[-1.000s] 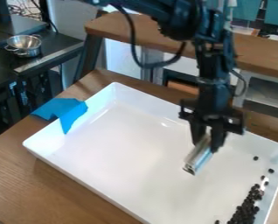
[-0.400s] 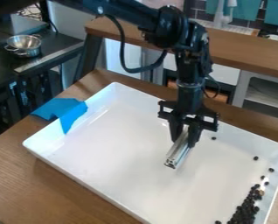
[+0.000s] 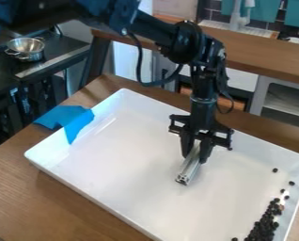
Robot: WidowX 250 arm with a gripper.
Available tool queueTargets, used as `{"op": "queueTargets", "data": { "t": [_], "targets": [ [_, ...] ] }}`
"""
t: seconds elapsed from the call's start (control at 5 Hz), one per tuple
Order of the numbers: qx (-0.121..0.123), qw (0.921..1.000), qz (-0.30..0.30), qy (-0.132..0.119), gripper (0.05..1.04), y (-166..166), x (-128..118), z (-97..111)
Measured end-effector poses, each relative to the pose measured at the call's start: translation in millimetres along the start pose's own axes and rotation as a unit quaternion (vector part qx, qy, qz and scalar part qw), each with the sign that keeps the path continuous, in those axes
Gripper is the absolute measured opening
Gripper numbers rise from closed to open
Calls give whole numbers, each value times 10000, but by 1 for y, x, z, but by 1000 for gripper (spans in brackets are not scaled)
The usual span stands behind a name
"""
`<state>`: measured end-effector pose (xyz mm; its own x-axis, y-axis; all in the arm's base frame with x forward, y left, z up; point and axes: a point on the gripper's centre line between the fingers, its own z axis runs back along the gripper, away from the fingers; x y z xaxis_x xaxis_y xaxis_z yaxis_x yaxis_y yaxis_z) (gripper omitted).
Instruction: Sweep into pile
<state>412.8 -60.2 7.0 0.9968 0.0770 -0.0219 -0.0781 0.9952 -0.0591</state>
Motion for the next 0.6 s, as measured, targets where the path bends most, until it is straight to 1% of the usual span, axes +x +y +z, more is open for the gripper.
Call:
{"op": "queueTargets", "data": {
  "t": [0.2, 0.4, 0.6],
  "targets": [
    [19, 10000, 94, -3, 368, 0, 4, 0],
    [16, 9999, 117, 49, 368, -7, 4, -5],
    [-7, 10000, -12, 85, 368, -28, -2, -7]
  ]
}}
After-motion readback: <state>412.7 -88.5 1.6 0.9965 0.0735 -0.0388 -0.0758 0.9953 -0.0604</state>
